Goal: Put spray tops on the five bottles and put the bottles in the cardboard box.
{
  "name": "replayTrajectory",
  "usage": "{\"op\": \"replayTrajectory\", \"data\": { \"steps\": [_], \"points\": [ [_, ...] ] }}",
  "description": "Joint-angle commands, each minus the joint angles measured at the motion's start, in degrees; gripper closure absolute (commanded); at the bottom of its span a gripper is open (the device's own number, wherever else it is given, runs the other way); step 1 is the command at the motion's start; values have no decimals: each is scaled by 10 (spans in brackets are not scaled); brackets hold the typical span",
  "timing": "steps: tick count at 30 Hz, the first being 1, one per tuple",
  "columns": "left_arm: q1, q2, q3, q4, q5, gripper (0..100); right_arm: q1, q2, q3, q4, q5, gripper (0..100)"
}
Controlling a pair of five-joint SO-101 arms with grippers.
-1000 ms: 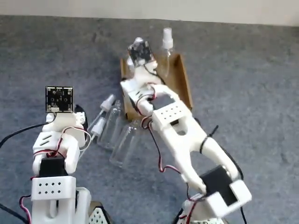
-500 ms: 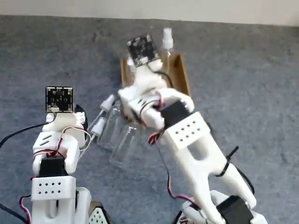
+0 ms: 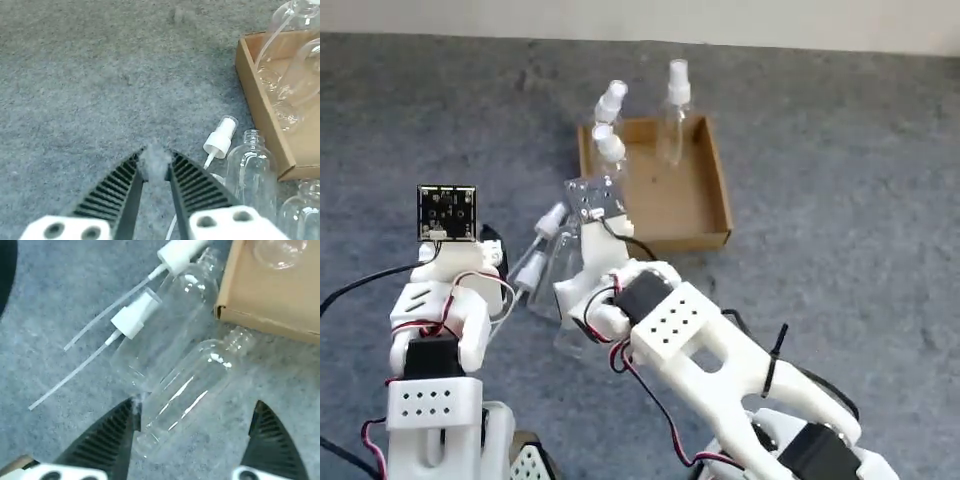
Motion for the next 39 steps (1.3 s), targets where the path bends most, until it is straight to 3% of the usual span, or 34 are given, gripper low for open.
{"op": "replayTrajectory", "data": {
  "steps": [1,5,11,20,27,30,34,37,39],
  "points": [
    [-2,4,-25,-11,0,995,-7,11,-7,-15,-7,724],
    [-2,4,-25,-11,0,995,-7,68,-7,-16,-9,724],
    [-2,4,-25,-11,0,995,-7,101,-7,-29,-89,724],
    [-2,4,-25,-11,0,995,2,160,-5,-48,-93,733],
    [-2,4,-25,-11,0,995,96,89,1,20,-82,998],
    [-2,4,-26,-12,0,995,158,36,34,81,7,991],
    [-2,6,-38,-11,0,996,251,-58,73,154,214,995],
    [-2,41,-89,24,-4,996,352,-124,96,204,370,995],
    [-1,108,-139,57,-31,996,444,-155,107,227,436,995]
  ]
}}
